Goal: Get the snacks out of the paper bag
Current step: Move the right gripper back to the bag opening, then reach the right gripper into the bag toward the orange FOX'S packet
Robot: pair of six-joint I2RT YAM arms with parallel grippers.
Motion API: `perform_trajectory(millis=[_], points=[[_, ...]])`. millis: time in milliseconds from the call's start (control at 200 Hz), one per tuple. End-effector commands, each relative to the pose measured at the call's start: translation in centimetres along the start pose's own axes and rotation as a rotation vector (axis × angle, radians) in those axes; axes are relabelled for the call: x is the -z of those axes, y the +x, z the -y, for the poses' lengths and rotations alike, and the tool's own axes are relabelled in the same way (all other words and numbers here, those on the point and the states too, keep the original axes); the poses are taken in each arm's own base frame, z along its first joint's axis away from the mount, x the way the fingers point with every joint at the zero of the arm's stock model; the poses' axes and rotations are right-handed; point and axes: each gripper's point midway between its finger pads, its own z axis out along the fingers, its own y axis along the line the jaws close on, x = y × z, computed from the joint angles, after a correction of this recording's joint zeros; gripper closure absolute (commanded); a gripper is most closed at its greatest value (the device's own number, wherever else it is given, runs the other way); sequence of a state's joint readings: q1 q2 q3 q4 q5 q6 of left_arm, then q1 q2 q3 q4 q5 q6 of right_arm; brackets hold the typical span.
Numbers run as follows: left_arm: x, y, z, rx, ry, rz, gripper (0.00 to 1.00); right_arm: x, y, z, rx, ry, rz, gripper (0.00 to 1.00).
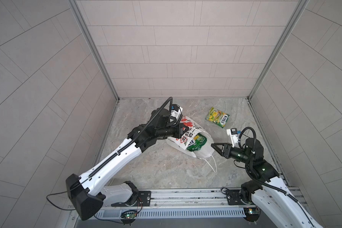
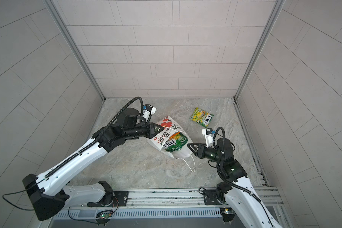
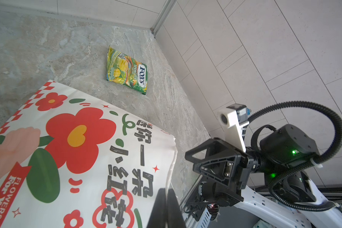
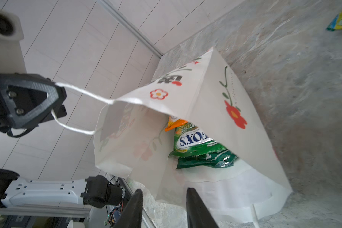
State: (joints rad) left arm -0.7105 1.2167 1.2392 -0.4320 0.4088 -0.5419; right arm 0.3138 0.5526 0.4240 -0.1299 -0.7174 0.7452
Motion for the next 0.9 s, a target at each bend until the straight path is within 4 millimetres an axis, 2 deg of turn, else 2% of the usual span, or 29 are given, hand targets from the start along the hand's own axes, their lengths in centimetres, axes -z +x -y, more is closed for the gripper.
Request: perform_trajectory(millis=[0,70,510,896], points=[[0.9,-0.8,0.3,-0.020,-0.012,0.043,1.00,-0.6,0.0,-1.0,0.048,-0.033,0.033,0.66],[0.9,-0.9,0.4,-0.018,-0.009,0.044,1.00,-1.3,0.9,-1.0,0.070,-0.028,0.011,0.71],[0.9,-1.2,0.8,-0.014,0.001,0.046,1.00,-5.4,3.9,0.5,0.201,0.058,-0.150,0.73],[1.0,-1.2,0.9,-0.009,0.012,0.046,1.00,-7.9,4.2,1.4,0.234,0.109,-0.188,0.73]])
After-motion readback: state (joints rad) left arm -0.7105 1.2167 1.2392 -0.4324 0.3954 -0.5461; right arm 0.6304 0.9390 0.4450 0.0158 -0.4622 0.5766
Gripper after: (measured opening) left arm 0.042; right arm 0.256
